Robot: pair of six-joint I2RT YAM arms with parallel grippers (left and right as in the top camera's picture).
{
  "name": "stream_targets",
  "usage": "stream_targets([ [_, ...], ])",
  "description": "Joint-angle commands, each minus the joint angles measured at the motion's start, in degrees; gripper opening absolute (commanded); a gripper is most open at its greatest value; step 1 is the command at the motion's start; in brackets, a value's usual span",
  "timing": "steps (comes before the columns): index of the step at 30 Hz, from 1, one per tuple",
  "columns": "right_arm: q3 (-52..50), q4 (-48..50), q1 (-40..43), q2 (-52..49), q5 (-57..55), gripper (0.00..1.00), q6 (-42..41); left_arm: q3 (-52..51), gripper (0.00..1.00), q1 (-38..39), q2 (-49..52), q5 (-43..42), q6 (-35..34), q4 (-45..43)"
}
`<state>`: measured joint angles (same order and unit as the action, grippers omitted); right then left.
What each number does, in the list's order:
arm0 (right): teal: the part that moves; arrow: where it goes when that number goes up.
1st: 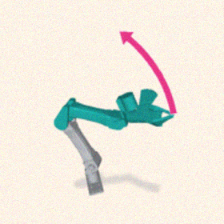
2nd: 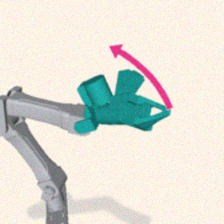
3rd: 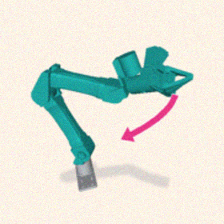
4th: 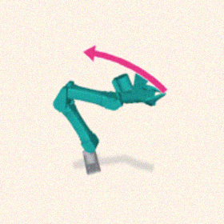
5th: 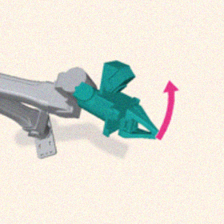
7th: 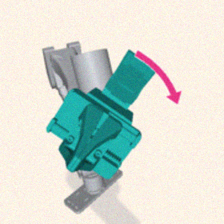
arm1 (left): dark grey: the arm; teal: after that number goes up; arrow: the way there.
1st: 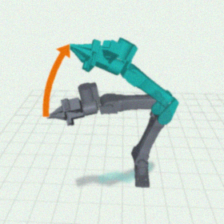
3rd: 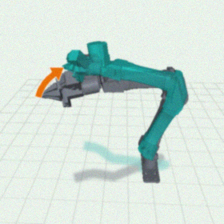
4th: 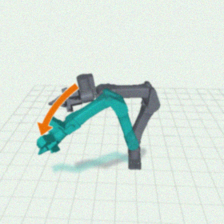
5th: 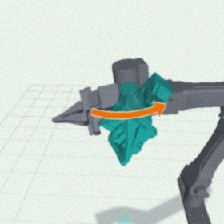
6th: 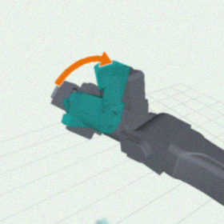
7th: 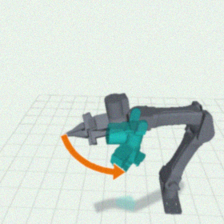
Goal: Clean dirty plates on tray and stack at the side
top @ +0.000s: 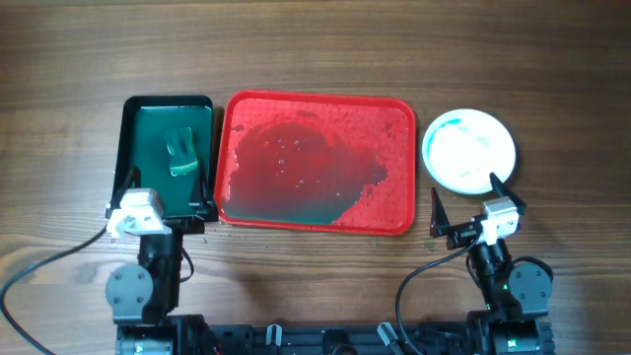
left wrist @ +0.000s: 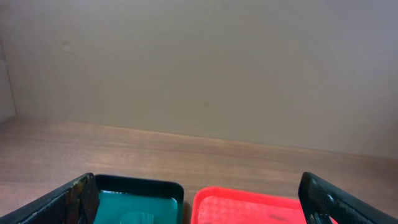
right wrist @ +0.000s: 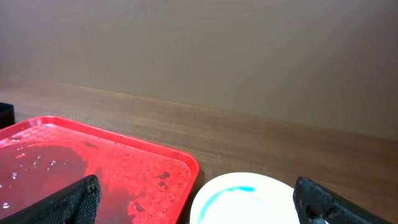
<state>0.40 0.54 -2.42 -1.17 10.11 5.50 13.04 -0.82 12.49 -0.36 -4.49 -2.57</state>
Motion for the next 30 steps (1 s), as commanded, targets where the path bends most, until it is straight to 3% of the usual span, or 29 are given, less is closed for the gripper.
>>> stream_targets([
  [1,-0.1,0.3,0.2,0.2,0.7,1.00,0.5,-4.2,1.00,-0.2,-3.6,-0.2,0.9,-1.4],
  [11,-0.1,0.3,0.2,0.2,0.7,1.00,0.5,-12.7,1.00,-0.2,-11.5,0.9,1.1,-3.0],
  [15,-0.1,0.3,0.2,0.2,0.7,1.00,0.5,-12.7,1.00,-0.2,-12.3,0.8,1.1,-0.4],
  [18,-0.1,0.3,0.2,0.2,0.7,1.00,0.5,-12.7,1.00,-0.2,-12.3,-1.2,1.0,7.4],
  [30,-0.1,0.3,0.2,0.2,0.7,1.00,0.5,-12.7,1.00,-0.2,-12.1,-1.6,1.1,6.9],
])
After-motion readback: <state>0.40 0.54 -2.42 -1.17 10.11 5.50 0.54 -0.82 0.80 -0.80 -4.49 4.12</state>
